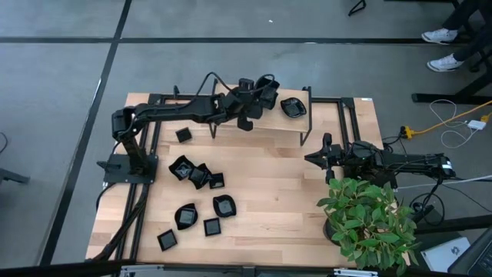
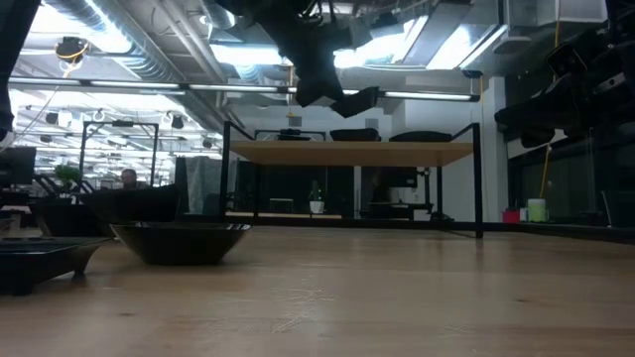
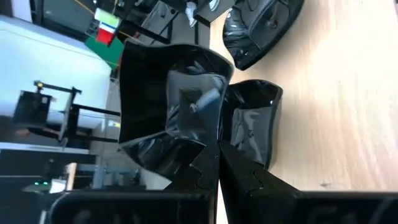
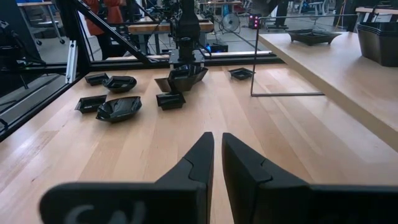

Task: Pick & Place Mini shaped plates
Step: Stack the distorted square plate on top of the distorted square plate on the shelf

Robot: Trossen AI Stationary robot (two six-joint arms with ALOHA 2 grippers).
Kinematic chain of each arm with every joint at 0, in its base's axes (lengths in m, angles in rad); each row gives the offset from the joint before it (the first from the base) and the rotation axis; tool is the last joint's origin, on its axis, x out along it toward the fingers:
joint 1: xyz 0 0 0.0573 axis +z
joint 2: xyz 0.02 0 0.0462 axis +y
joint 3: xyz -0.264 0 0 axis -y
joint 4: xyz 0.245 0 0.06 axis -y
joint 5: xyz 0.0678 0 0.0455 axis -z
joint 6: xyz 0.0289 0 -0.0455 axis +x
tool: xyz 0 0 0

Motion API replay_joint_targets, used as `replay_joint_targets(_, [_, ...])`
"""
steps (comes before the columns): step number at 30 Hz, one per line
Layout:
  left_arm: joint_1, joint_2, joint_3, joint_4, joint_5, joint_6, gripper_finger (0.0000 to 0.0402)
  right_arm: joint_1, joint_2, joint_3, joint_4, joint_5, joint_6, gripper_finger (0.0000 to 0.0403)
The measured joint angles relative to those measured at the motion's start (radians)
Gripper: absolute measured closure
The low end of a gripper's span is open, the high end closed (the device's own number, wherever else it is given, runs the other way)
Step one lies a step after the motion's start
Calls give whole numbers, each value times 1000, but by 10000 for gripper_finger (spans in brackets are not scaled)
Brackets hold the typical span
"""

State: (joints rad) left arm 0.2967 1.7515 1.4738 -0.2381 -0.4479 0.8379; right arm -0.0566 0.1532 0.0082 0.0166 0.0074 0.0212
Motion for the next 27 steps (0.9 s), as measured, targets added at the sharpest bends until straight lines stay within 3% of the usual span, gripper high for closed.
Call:
replay_joint_targets(6, [15, 0, 0, -37, 82, -35, 396, 0, 0, 0, 0, 0, 0, 369])
replay_joint_targets(20, [14, 0, 0, -31, 39, -92, 391, 0, 0, 0, 0, 0, 0, 369])
replay_joint_targets(27, [14, 0, 0, -43, 42, -122, 357, 0, 0, 0, 0, 0, 0, 369])
